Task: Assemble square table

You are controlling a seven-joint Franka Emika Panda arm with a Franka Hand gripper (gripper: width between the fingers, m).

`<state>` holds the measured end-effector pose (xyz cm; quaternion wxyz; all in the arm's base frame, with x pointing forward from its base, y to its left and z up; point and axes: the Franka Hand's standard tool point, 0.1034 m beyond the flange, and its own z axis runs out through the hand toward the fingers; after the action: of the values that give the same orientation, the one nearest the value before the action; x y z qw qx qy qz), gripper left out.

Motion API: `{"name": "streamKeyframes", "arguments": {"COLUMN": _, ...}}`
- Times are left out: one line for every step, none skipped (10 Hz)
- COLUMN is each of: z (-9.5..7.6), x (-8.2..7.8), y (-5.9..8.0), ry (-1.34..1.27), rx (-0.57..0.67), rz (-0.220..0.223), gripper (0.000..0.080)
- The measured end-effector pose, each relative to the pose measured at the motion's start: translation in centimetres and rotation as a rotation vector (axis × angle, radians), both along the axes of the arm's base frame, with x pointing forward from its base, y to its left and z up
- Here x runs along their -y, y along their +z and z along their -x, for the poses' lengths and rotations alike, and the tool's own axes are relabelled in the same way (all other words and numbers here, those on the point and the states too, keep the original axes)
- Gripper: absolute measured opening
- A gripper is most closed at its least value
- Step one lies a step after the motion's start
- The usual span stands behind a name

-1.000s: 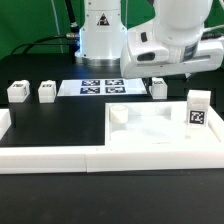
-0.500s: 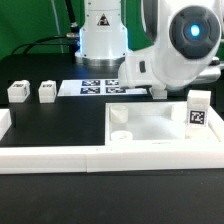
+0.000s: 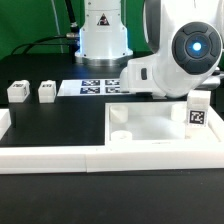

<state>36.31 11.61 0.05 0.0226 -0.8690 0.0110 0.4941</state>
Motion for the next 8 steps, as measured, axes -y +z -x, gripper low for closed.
{"name": "streamKeyframes", "arguments": {"z": -0.03, "x": 0.03, "y": 0.00, "ry": -0.001, "rx": 0.000, "rz": 0.000, "gripper": 0.0521}}
{"name": "streamKeyframes", "arguments": {"z": -0.04, "x": 0.06, "y": 0.00, "ry": -0.002, "rx": 0.000, "rz": 0.000, "gripper": 0.0386}}
{"name": "streamKeyframes", "arguments": {"z": -0.05, "x": 0.08, "y": 0.00, "ry": -0.002, "rx": 0.000, "rz": 0.000, "gripper": 0.0386}}
{"name": "streamKeyframes", "arguments": {"z": -0.05, "x": 0.11, "y": 0.00, "ry": -0.003, "rx": 0.000, "rz": 0.000, "gripper": 0.0287}}
{"name": "streamKeyframes", "arguments": {"z": -0.06, "x": 0.13, "y": 0.00, "ry": -0.004, "rx": 0.000, "rz": 0.000, "gripper": 0.0287}}
{"name": "streamKeyframes", "arguments": {"z": -0.07, "x": 0.14, "y": 0.00, "ry": -0.004, "rx": 0.000, "rz": 0.000, "gripper": 0.0287}}
{"name": "streamKeyframes", "arguments": {"z": -0.07, "x": 0.16, "y": 0.00, "ry": -0.005, "rx": 0.000, "rz": 0.000, "gripper": 0.0287}}
{"name": "streamKeyframes", "arguments": {"z": -0.08, "x": 0.19, "y": 0.00, "ry": -0.005, "rx": 0.000, "rz": 0.000, "gripper": 0.0287}}
